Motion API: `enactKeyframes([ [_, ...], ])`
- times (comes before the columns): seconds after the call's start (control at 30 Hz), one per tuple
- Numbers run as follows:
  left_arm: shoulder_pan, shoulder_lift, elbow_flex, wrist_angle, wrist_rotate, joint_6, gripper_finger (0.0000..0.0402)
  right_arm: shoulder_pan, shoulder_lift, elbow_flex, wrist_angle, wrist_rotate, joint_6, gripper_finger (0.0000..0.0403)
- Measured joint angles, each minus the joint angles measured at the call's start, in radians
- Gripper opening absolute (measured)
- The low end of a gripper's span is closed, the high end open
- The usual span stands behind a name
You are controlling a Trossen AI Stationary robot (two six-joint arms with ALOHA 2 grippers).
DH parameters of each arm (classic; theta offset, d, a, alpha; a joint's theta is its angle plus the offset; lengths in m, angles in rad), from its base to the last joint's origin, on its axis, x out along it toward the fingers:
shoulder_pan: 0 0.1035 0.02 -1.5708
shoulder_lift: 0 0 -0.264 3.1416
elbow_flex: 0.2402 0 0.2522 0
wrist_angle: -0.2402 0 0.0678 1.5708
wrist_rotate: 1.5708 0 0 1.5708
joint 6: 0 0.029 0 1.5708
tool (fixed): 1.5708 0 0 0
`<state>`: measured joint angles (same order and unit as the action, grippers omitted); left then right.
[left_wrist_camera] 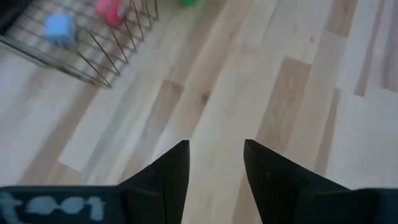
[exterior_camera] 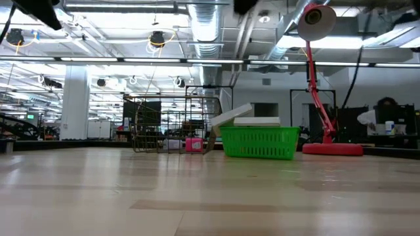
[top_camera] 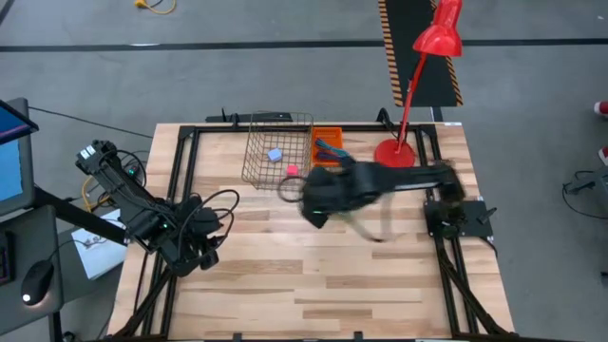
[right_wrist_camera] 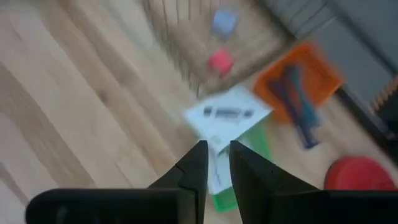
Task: Pick and place items into bin
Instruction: Put the card reader box into the green basket
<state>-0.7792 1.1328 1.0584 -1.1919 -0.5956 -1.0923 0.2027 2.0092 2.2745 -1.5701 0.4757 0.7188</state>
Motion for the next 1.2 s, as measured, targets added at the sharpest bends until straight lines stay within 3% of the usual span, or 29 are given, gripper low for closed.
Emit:
enactKeyframes([
  [0.23, 0.031, 0.000, 0.000, 0.001, -0.077, 0.029, 0.0143, 0.169, -0.218, 0.001, 0.036, 0.296, 0.143, 0.0058],
  [0.37, 0.066, 0.000, 0.000, 0.001, -0.079, 0.053, 0.0143, 0.290, -0.303, -0.023, 0.003, 0.526, 0.331, 0.0058],
  [0.47, 0.085, 0.000, 0.000, 0.001, -0.072, 0.061, 0.0143, 0.353, -0.370, -0.093, 0.002, 0.624, 0.515, 0.0058],
  [0.7, 0.097, 0.000, 0.000, 0.001, -0.066, 0.061, 0.0143, 0.351, -0.482, -0.456, 0.002, 0.536, 0.871, 0.0059],
  [0.8, 0.097, 0.000, 0.000, 0.002, -0.052, 0.061, 0.0143, 0.340, -0.528, -0.640, 0.088, 0.504, 0.972, 0.0062],
  [1.03, 0.097, 0.000, 0.000, 0.001, -0.003, 0.061, 0.0143, 0.279, -0.678, -1.018, 0.594, 0.378, 0.890, 0.0064],
  [1.2, 0.097, 0.000, 0.000, 0.002, 0.009, 0.061, 0.0143, 0.175, -0.740, -1.173, 0.884, 0.237, 0.727, 0.0072],
])
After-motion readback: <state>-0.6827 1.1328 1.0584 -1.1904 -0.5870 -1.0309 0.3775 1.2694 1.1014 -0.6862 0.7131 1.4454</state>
